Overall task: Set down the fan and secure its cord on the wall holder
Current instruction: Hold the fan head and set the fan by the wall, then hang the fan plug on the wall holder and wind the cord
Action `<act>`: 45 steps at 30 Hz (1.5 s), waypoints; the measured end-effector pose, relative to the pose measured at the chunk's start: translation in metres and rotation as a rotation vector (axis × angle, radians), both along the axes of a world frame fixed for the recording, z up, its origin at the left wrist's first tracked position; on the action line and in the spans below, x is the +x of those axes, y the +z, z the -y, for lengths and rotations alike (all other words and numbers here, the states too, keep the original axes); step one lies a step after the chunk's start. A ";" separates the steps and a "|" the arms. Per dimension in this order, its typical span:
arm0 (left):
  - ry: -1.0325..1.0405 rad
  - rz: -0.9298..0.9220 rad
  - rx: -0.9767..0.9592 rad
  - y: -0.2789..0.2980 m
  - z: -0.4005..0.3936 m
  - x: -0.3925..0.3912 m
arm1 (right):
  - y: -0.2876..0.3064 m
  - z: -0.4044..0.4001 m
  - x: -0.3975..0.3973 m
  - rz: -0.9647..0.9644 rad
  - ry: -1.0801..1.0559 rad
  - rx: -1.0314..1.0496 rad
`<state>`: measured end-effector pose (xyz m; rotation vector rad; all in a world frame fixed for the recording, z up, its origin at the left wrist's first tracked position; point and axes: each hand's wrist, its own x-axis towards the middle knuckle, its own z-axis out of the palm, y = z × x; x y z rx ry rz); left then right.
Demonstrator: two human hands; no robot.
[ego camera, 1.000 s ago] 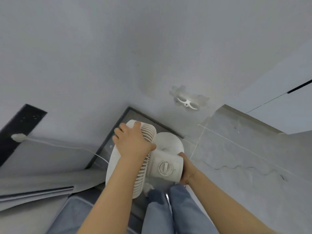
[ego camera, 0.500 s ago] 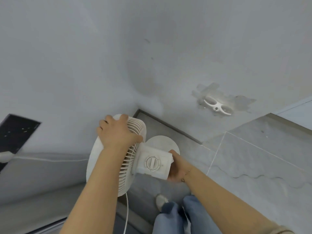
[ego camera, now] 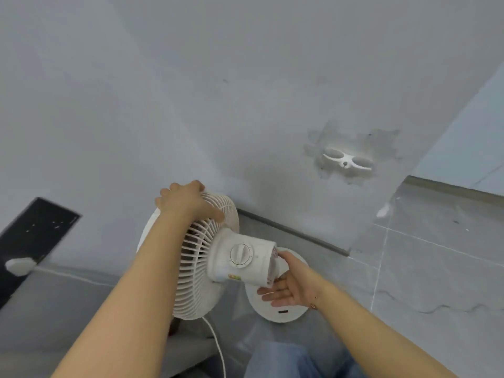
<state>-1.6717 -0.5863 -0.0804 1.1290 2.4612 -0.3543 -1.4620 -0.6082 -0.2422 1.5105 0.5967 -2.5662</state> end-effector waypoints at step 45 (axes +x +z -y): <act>-0.745 -0.505 0.802 -0.146 0.089 0.103 | -0.053 0.074 0.163 0.384 -0.276 0.986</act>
